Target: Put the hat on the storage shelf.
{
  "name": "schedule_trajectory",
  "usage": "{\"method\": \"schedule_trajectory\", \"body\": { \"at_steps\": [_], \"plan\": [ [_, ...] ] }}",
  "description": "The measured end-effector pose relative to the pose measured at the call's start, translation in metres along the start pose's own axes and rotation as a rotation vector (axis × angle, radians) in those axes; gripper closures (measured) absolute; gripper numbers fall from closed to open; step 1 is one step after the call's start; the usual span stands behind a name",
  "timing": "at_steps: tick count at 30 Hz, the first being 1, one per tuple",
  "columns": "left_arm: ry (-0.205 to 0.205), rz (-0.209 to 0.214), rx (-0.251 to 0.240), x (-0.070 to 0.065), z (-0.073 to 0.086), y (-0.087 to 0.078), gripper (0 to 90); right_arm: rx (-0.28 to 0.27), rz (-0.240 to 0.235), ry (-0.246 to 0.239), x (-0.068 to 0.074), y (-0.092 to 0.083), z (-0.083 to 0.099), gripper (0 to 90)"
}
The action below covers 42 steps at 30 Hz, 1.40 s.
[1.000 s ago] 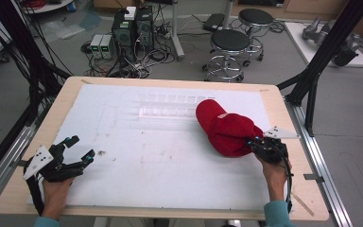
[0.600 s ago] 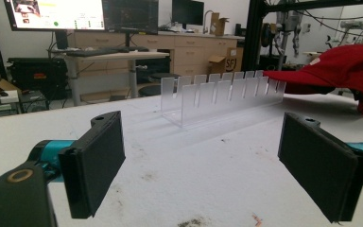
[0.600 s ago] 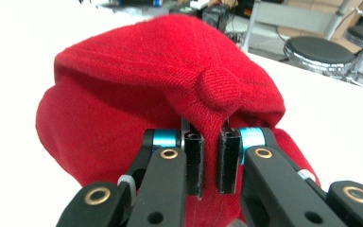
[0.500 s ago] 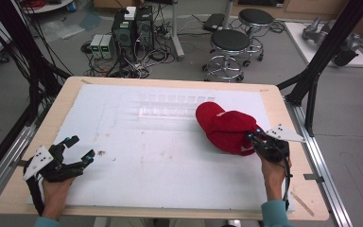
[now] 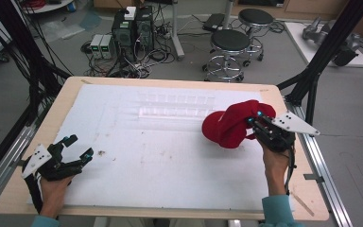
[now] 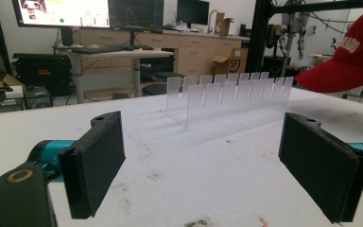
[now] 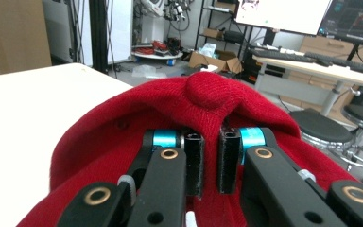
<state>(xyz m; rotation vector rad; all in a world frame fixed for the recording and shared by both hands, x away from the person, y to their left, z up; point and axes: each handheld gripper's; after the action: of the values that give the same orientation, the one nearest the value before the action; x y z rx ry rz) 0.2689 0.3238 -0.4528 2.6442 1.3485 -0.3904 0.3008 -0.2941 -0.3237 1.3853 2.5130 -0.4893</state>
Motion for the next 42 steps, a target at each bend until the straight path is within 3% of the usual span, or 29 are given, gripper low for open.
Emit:
{"method": "schedule_trajectory", "body": {
  "at_steps": [2, 8, 13, 18, 20, 29, 33, 42],
  "plan": [
    [-0.007, 0.001, -0.009, 0.001, -0.002, -0.001, 15.5, -0.02, -0.003, -0.017, 0.0, -0.001, -0.006, 85.0],
    [-0.017, 0.008, -0.007, 0.002, -0.008, -0.002, 15.5, -0.072, -0.051, 0.005, 0.0, -0.002, -0.013, 84.9],
    [-0.012, 0.022, 0.02, -0.001, -0.014, 0.0, 15.5, -0.111, -0.108, 0.025, 0.001, -0.002, -0.018, 84.9],
    [-0.01, 0.044, 0.058, -0.005, -0.022, 0.003, 15.5, -0.149, -0.171, 0.012, 0.004, 0.003, -0.027, 84.8],
    [-0.013, 0.044, 0.094, -0.008, -0.026, 0.005, 15.4, -0.167, -0.199, 0.001, 0.006, 0.006, -0.031, 84.8],
    [-0.025, 0.115, 0.172, -0.02, -0.045, 0.011, 15.5, -0.171, -0.321, -0.026, 0.025, 0.016, -0.051, 84.6],
    [-0.006, 0.157, 0.21, -0.028, -0.06, 0.017, 15.4, -0.186, -0.355, -0.046, 0.033, 0.024, -0.059, 84.7],
    [0.012, 0.253, 0.215, -0.048, -0.091, 0.03, 15.4, -0.217, -0.472, -0.08, 0.054, 0.038, -0.076, 84.6]
  ]
}}
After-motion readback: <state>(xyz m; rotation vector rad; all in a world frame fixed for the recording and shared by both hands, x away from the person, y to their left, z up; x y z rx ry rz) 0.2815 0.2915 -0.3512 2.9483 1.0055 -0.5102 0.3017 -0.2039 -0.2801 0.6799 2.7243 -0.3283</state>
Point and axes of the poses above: each handheld gripper's, and its own axes: y roughly forward along the jaws, z roughly out of its underside, x roughly to its left, and after that the axes turned 14 degrees about -y, right-handed
